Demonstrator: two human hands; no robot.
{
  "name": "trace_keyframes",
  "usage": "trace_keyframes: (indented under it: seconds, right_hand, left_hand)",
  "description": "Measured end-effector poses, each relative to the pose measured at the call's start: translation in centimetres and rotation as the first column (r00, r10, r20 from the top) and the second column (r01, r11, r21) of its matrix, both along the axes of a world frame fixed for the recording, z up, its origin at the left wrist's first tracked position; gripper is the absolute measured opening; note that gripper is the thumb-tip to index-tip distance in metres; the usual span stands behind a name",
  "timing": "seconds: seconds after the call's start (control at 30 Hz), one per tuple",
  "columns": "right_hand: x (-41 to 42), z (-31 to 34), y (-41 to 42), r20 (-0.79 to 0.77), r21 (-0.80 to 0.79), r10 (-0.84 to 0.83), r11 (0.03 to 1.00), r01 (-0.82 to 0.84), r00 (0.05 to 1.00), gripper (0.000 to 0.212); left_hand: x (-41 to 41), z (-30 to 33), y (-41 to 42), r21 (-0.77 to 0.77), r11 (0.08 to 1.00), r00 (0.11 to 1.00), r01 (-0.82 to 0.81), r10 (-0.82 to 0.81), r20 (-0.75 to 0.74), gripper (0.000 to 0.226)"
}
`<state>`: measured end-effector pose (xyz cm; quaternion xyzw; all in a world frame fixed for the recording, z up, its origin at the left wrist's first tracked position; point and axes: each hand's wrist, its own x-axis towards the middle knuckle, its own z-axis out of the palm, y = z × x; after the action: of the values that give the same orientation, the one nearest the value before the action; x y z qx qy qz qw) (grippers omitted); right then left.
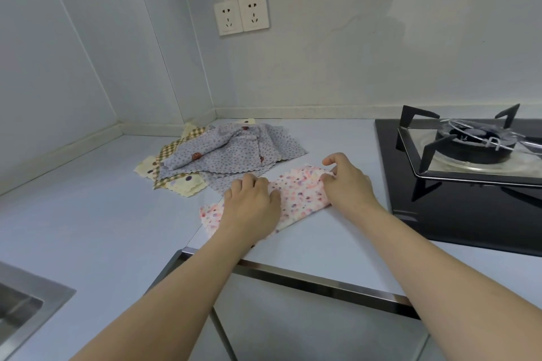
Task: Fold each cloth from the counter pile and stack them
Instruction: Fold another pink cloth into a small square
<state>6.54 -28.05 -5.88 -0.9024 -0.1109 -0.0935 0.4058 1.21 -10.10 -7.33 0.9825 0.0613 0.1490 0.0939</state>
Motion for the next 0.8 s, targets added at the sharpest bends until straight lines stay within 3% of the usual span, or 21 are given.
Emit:
trace_keyframes:
  seconds: [0.13, 0.3, 0.43, 0.6, 0.73, 0.8]
  right_hand:
    - [0.1, -0.4, 0.1, -0.002, -0.002, -0.008, 1.000, 0.008, 1.000, 0.030]
    - [-0.2, 0.0, 0.0, 0.013, -0.014, 0.000, 1.000, 0.000, 1.000, 0.032]
    - [0.0, 0.0, 0.1, 0.017, -0.036, -0.009, 0.999, 0.010, 1.000, 0.027]
    - [0.5, -0.8, 0.3, 0.065, -0.135, -0.013, 0.991, 0.022, 0.998, 0.027]
    - [0.8, -1.0, 0.7, 0.118, -0.284, -0.046, 0.956, 0.078, 0.992, 0.026]
    - [0.7, -1.0, 0.8, 0.151, -0.371, -0.088, 0.918, 0.139, 0.985, 0.025]
  left_hand:
    - [1.1, 1.6, 0.6, -0.023, 0.988, 0.987, -0.156, 0.155, -0.036, 0.027]
    - [2.3, 2.4, 1.6, -0.053, 0.993, 0.989, -0.101, 0.095, -0.111, 0.012]
    - [2.1, 1.5, 1.5, -0.088, 0.990, 0.994, -0.106, 0.103, -0.037, 0.018]
    - [2.3, 1.0, 1.7, -0.065, 0.994, 0.982, -0.084, 0.094, 0.166, 0.020]
    - [3.0, 1.1, 2.4, -0.113, 0.991, 0.997, -0.070, 0.065, -0.047, 0.017]
    - [2.8, 1.5, 2.1, -0.053, 0.995, 0.995, -0.081, 0.078, -0.064, 0.019]
